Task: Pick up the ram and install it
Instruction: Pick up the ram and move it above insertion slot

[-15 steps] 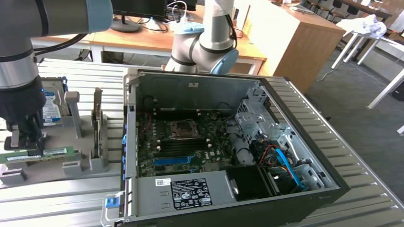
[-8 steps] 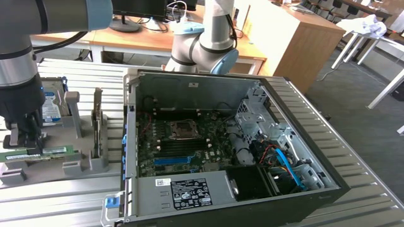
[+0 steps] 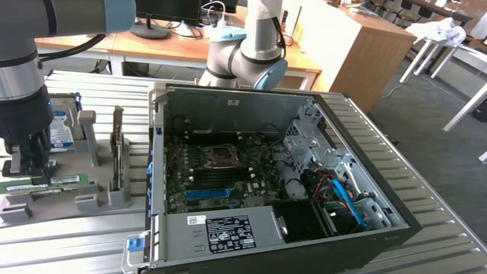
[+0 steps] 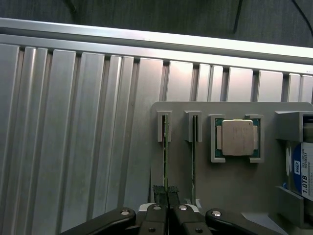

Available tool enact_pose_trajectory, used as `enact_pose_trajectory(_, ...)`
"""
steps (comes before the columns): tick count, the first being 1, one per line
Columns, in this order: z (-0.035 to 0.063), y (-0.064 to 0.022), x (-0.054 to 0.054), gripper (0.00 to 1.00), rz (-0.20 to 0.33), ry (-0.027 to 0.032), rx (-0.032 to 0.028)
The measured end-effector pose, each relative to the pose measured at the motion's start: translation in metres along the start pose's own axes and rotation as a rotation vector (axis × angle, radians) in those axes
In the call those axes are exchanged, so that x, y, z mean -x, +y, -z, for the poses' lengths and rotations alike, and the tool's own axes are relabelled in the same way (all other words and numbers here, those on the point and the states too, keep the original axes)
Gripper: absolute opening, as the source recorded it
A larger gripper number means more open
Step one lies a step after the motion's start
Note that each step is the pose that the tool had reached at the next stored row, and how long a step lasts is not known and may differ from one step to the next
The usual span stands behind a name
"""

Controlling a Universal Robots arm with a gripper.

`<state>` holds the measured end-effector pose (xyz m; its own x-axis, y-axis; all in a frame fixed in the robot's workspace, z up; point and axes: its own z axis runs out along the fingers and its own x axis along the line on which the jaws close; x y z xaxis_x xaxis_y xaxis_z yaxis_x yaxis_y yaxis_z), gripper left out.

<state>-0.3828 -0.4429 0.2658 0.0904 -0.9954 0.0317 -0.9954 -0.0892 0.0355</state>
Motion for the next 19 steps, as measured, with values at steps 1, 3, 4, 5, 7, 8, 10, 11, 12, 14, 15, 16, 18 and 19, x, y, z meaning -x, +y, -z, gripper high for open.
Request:
enact_pose_trajectory(1, 0.0006, 0.0, 0.0, 0.12, 0.0, 0.0, 0.0)
enact_pose_trajectory(3, 0.0019, 0.0001, 0.0, 0.12, 0.0, 0.0, 0.0001)
enact_pose_trajectory(4, 0.0025, 0.0001, 0.0, 0.12, 0.0, 0.0, 0.0)
enact_pose_trajectory(5, 0.0031, 0.0001, 0.0, 0.12, 0.0, 0.0, 0.0)
enact_pose_trajectory(7, 0.0043, 0.0001, 0.0, 0.12, 0.0, 0.0, 0.0)
enact_pose_trajectory(8, 0.0049, 0.0002, 0.0, 0.12, 0.0, 0.0, 0.0)
enact_pose_trajectory(10, 0.006, 0.0002, 0.0, 0.12, 0.0, 0.0, 0.0)
enact_pose_trajectory(11, 0.0066, 0.0002, 0.0, 0.12, 0.0, 0.0, 0.0)
enact_pose_trajectory(12, 0.0073, 0.0003, 0.0, 0.12, 0.0, 0.0, 0.0)
enact_pose_trajectory(14, 0.0087, 0.0003, 0.0, 0.12, 0.0, 0.0, 0.0001)
enact_pose_trajectory(15, 0.0094, 0.0004, 0.0, 0.12, 0.0, 0.0, 0.0)
enact_pose_trajectory(16, 0.0101, 0.0004, 0.0, 0.12, 0.0, 0.0, 0.0001)
enact_pose_trajectory(18, 0.0115, 0.0004, 0.0, 0.12, 0.0, 0.0, 0.0)
enact_pose_trajectory(19, 0.0121, 0.0004, 0.0, 0.12, 0.0, 0.0, 0.0001)
